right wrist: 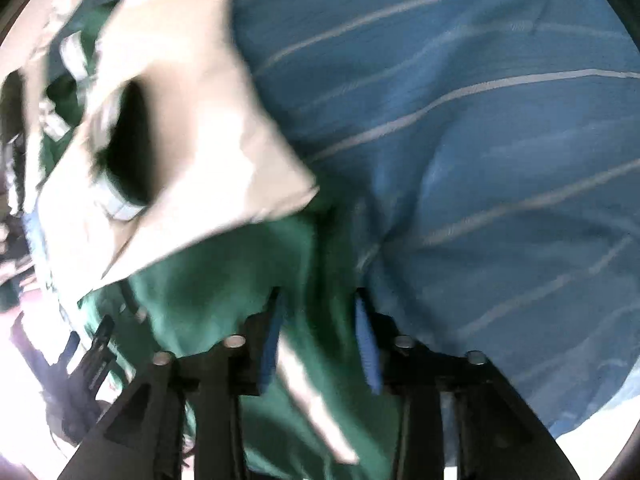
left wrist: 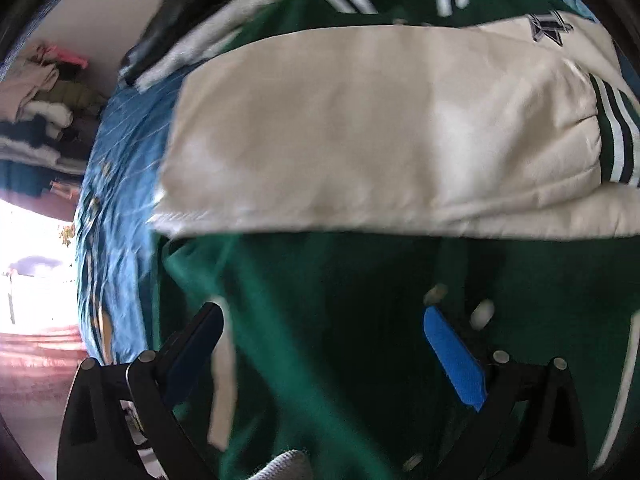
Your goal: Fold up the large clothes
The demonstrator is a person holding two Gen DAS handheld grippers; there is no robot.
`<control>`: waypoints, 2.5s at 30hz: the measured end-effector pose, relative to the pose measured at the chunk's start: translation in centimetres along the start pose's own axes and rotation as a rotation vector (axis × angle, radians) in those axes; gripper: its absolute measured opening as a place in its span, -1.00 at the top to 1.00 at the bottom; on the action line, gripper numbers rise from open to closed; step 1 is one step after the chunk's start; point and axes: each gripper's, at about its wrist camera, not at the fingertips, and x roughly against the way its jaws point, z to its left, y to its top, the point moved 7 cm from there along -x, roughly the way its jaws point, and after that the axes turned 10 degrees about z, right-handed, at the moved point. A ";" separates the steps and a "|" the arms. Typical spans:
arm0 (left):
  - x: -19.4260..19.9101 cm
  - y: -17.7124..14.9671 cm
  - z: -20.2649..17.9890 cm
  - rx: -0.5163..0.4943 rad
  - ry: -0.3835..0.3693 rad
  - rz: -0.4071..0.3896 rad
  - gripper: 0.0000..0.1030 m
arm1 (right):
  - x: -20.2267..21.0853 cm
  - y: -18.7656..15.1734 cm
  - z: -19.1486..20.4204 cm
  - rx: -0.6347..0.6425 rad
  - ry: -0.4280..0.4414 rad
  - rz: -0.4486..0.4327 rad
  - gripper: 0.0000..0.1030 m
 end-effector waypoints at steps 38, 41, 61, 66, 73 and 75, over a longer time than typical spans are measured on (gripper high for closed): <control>-7.0 -16.3 6.9 -0.004 -0.022 0.144 -1.00 | -16.4 -24.4 14.1 0.105 0.024 0.082 0.25; -6.9 -16.3 6.8 0.004 -0.018 0.145 -1.00 | -16.7 -24.7 14.0 0.154 -0.052 0.062 -0.44; -7.0 -16.3 6.3 -0.030 -0.012 0.134 -1.00 | -16.6 -27.0 15.0 0.124 0.055 0.016 0.60; -7.0 -16.2 6.6 -0.027 -0.019 0.141 -1.00 | -21.9 -26.8 15.3 0.079 0.021 0.169 0.48; -1.9 -14.6 9.0 0.067 -0.122 0.093 -1.00 | -15.2 -25.8 14.9 0.024 0.237 0.111 -0.28; -0.3 -13.6 7.7 0.054 -0.172 0.068 -1.00 | -11.7 -24.8 12.6 -0.011 0.207 0.025 -0.28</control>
